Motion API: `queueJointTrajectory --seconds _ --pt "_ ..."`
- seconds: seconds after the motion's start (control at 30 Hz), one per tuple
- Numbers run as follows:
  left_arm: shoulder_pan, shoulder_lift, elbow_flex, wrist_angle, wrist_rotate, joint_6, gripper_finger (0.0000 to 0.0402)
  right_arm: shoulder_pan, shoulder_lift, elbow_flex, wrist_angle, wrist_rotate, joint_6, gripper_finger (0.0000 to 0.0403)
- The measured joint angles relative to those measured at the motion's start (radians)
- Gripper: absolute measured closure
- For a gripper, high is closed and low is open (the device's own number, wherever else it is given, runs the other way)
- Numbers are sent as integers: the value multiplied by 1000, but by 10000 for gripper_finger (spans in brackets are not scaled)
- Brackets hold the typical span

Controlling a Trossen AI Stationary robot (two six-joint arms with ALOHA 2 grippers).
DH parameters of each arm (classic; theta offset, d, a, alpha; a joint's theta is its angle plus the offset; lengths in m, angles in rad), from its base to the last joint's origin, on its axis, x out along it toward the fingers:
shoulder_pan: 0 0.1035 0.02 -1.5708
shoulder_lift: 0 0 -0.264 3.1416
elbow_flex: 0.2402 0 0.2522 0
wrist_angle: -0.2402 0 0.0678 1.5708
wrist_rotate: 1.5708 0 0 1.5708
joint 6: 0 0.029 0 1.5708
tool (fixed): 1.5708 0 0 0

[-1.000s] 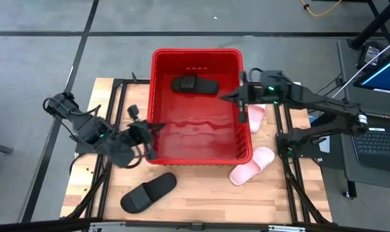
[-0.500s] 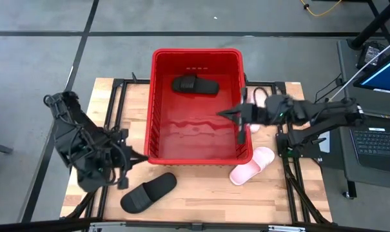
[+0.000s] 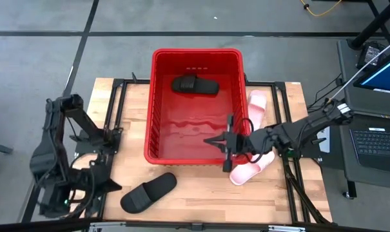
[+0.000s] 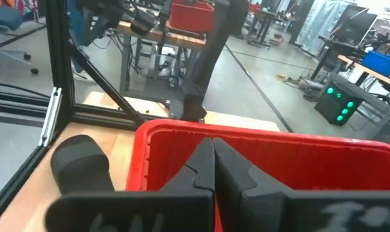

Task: Pick and place slides into bin
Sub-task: Put the bottom left black slide into the red bin

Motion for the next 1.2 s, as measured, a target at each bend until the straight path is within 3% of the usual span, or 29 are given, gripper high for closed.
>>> queueJointTrajectory --seconds 0.2,0.43,0.87,1.2 --pt "-46 92 0 -72 -9 -277 401 1 20 0 60 0 13 401" --pt "-12 197 0 -62 -41 -533 400 0 17 0 61 0 -72 397" --pt "34 362 0 197 -25 -594 399 -1 16 0 74 -1 -99 399" --pt "66 462 0 228 -24 -596 394 -1 16 0 83 -3 -118 394"
